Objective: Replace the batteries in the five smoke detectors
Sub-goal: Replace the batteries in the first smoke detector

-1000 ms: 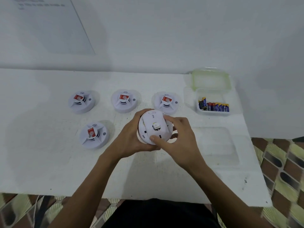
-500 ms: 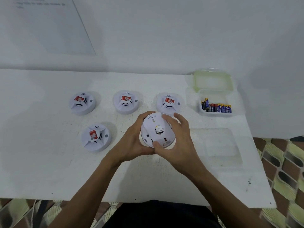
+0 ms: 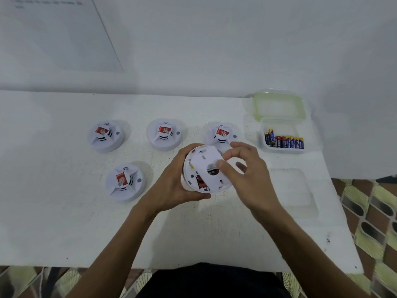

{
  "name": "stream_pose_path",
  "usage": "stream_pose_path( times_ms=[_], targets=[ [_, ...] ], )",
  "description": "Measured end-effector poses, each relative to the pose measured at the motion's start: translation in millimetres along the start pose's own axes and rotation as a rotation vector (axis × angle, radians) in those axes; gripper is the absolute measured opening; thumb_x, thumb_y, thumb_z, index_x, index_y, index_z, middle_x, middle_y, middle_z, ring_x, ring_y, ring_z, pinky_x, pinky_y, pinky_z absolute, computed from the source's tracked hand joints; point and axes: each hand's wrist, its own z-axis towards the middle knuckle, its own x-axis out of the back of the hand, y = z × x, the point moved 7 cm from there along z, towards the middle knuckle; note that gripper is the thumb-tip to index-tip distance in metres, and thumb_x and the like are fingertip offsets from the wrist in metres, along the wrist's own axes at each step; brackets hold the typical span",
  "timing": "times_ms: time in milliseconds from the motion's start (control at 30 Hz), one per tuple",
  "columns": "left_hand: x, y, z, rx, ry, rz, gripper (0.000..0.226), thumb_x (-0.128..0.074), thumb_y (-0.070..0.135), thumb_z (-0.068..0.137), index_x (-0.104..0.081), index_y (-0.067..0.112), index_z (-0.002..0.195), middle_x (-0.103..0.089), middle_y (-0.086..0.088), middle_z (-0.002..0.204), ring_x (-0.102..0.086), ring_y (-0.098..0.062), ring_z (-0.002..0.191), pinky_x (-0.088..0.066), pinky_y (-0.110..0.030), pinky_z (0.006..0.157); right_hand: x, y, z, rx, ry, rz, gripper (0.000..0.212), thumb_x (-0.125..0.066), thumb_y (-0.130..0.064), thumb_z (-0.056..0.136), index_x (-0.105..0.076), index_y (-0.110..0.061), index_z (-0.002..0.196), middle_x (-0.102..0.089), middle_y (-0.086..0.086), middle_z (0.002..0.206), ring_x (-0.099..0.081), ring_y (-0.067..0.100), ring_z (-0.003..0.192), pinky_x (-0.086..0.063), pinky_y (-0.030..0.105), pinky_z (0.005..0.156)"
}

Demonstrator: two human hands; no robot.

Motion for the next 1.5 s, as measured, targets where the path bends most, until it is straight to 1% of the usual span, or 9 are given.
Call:
stream_pose_path(
  times_ms=[200,333,500,700,800,933,1000,1133,1500],
  targets=[
    [14,-13,-6,0.049,0.03,-0.051,0.098,-0.086,0.034,0.061,-0.029,0.029,0.14,-0.045,0.018,0.136,-0.046,-0.011,0.127,-0.048,-0.031,0.099,31,3,9,-0.003,0.045,0.234,0.007,-0.07,-0.013,0.086,-0.065,-0.015,0.081,-0.064,-0.006,0.079,-0.057,0.009,0.075,-0.048,0.016,0.069],
    [20,-12,-6,0.053,0.063,-0.053,0.095,-0.086,0.03,0.061,-0.029,0.032,0.137,-0.044,0.029,0.131,-0.047,-0.004,0.124,-0.046,-0.017,0.094,31,29,26,0.04,0.047,-0.128,0.011,-0.069,-0.018,0.088,-0.061,-0.016,0.081,-0.064,-0.008,0.079,-0.056,0.005,0.07,-0.044,0.019,0.065],
    [17,-7,-5,0.048,0.068,-0.076,0.095,-0.087,0.026,0.06,-0.029,0.033,0.135,-0.045,0.032,0.127,-0.048,-0.004,0.123,-0.048,-0.018,0.092,-8,49,33,0.288,-0.134,-0.793,0.005,-0.06,-0.022,0.093,-0.059,-0.017,0.093,-0.061,-0.001,0.091,-0.056,0.016,0.082,-0.047,0.027,0.069],
    [16,-4,-5,0.022,0.07,-0.088,0.095,-0.084,0.033,0.058,-0.028,0.031,0.135,-0.044,0.023,0.13,-0.048,-0.008,0.124,-0.049,-0.022,0.093,-35,67,32,0.329,-0.316,-0.966,0.013,-0.058,-0.026,0.094,-0.061,-0.019,0.105,-0.06,0.002,0.101,-0.053,0.018,0.092,-0.044,0.026,0.073],
    [17,-3,-4,0.017,0.073,-0.089,0.096,-0.084,0.031,0.059,-0.028,0.027,0.136,-0.044,0.022,0.131,-0.047,-0.008,0.124,-0.049,-0.022,0.093,-30,67,31,0.258,-0.263,-0.839,0.016,-0.058,-0.025,0.095,-0.067,-0.017,0.106,-0.064,0.002,0.104,-0.057,0.015,0.088,-0.048,0.025,0.078],
    [18,-5,-4,0.0,0.087,-0.081,0.097,-0.087,0.024,0.061,-0.026,0.024,0.137,-0.041,0.023,0.132,-0.046,-0.008,0.125,-0.049,-0.02,0.092,-3,38,19,0.137,0.046,-0.239,0.004,-0.059,-0.019,0.094,-0.063,-0.018,0.095,-0.066,-0.009,0.093,-0.062,0.007,0.081,-0.053,0.015,0.072],
    [17,-5,-3,-0.008,0.096,-0.07,0.097,-0.087,0.019,0.061,-0.026,0.026,0.136,-0.04,0.025,0.132,-0.046,-0.007,0.125,-0.049,-0.02,0.092,-5,26,8,0.08,0.061,-0.052,0.002,-0.062,-0.021,0.093,-0.061,-0.021,0.095,-0.065,-0.015,0.094,-0.066,0.006,0.086,-0.056,0.016,0.069],
    [15,-4,-2,-0.042,0.128,-0.023,0.095,-0.085,0.028,0.062,-0.024,0.031,0.135,-0.037,0.034,0.132,-0.045,-0.002,0.125,-0.044,-0.014,0.096,-20,15,-11,0.075,0.027,-0.007,0.01,-0.07,-0.021,0.088,-0.061,-0.022,0.093,-0.062,-0.014,0.101,-0.062,-0.008,0.093,-0.049,0.005,0.063],
    [8,1,-2,-0.061,0.175,0.045,0.096,-0.085,0.035,0.063,-0.024,0.034,0.137,-0.035,0.022,0.138,-0.042,-0.015,0.131,-0.046,-0.043,0.102,-22,17,-18,-0.014,0.165,-0.005,0.018,-0.071,-0.019,0.086,-0.056,-0.024,0.095,-0.061,-0.005,0.104,-0.063,0.003,0.088,-0.052,0.007,0.069]
  ],
)
